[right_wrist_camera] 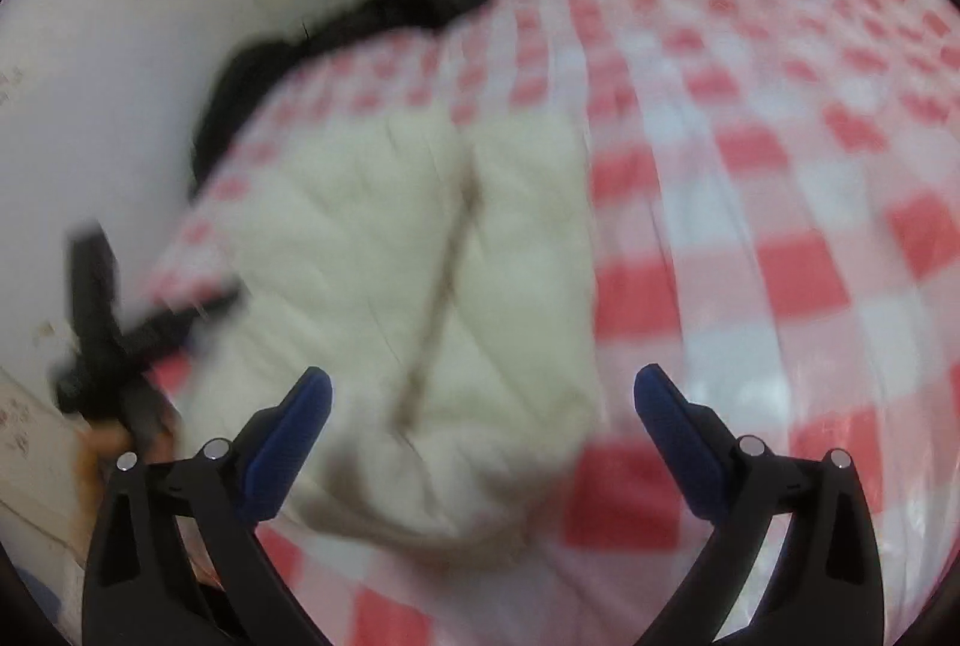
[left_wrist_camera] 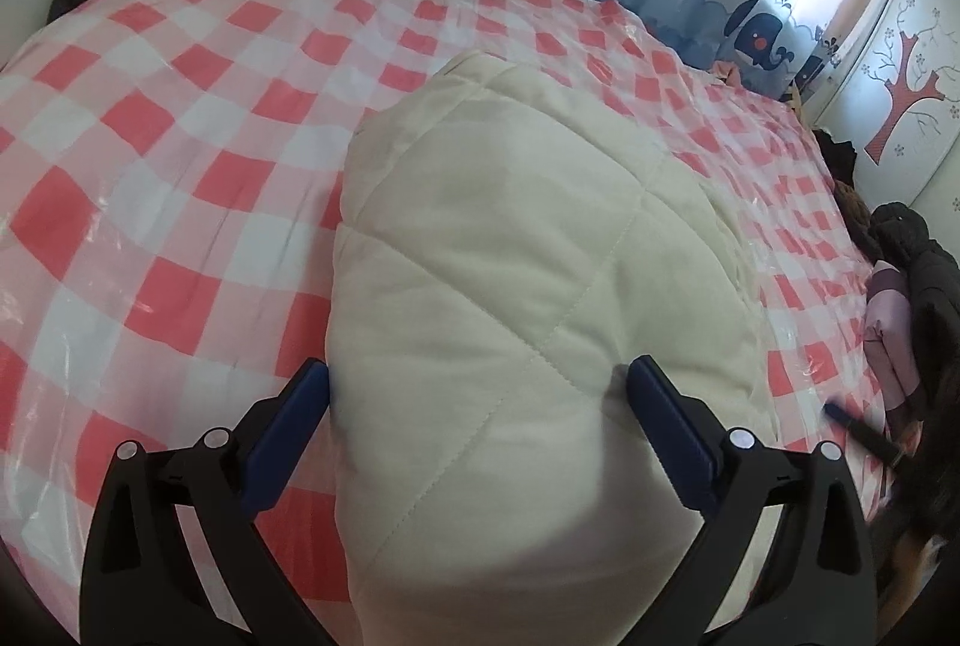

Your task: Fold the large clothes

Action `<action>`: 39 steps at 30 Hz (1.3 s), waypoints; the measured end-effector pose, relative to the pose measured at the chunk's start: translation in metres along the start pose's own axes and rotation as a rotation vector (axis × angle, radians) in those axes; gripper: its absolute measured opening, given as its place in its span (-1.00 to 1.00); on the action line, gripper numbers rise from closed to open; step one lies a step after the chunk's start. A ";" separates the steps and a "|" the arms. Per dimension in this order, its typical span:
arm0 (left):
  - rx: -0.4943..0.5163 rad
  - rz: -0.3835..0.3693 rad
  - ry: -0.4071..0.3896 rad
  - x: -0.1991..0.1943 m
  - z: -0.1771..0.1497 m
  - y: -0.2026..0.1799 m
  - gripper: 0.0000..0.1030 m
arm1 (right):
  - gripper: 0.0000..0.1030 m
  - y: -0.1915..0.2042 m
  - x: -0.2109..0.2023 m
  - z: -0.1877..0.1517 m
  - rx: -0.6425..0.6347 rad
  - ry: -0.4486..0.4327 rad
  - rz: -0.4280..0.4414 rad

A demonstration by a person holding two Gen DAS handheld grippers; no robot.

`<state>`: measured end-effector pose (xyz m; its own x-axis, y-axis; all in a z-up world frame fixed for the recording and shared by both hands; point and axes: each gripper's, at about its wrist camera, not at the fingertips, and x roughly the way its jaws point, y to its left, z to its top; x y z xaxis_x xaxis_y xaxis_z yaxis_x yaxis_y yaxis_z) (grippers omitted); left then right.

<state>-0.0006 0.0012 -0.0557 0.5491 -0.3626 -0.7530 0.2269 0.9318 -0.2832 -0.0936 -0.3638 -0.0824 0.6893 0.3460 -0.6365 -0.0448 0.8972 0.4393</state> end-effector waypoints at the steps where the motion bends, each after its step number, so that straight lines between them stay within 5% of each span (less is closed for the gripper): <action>1: -0.002 0.003 0.001 0.000 0.000 0.000 0.84 | 0.89 0.008 -0.002 0.012 -0.006 -0.020 0.004; 7: 0.034 0.041 -0.005 -0.002 0.001 -0.008 0.84 | 0.89 0.046 0.043 0.087 -0.051 -0.042 0.031; 9: 0.046 0.052 -0.006 -0.003 0.001 -0.009 0.84 | 0.89 0.040 0.074 0.102 0.008 0.003 0.058; 11: 0.059 0.038 0.007 -0.001 0.002 -0.011 0.84 | 0.90 0.021 0.128 0.094 0.058 0.140 -0.069; 13: 0.074 0.048 0.015 0.000 0.001 -0.015 0.84 | 0.90 -0.001 0.156 0.076 0.112 0.216 -0.022; 16: 0.099 0.086 -0.005 -0.006 0.000 -0.019 0.84 | 0.89 -0.006 0.129 0.077 0.148 0.165 -0.017; 21: 0.105 0.096 -0.023 -0.021 -0.003 -0.021 0.84 | 0.89 0.020 0.031 0.035 0.011 -0.006 0.019; 24: 0.125 0.092 -0.032 -0.027 -0.010 -0.027 0.84 | 0.89 0.022 0.039 -0.008 -0.053 0.085 -0.091; 27: 0.153 0.101 -0.032 -0.031 -0.022 -0.031 0.84 | 0.90 -0.002 0.066 -0.035 0.029 0.168 -0.042; 32: 0.199 0.140 -0.067 -0.056 -0.047 -0.034 0.84 | 0.89 0.023 0.023 -0.030 -0.029 0.088 -0.090; 39: 0.216 0.200 -0.049 -0.092 -0.090 -0.039 0.84 | 0.89 0.049 -0.016 -0.071 -0.122 0.048 -0.125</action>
<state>-0.1323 -0.0002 -0.0283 0.6371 -0.1771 -0.7502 0.2735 0.9619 0.0052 -0.1586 -0.3060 -0.0959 0.6595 0.2400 -0.7124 -0.0504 0.9596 0.2766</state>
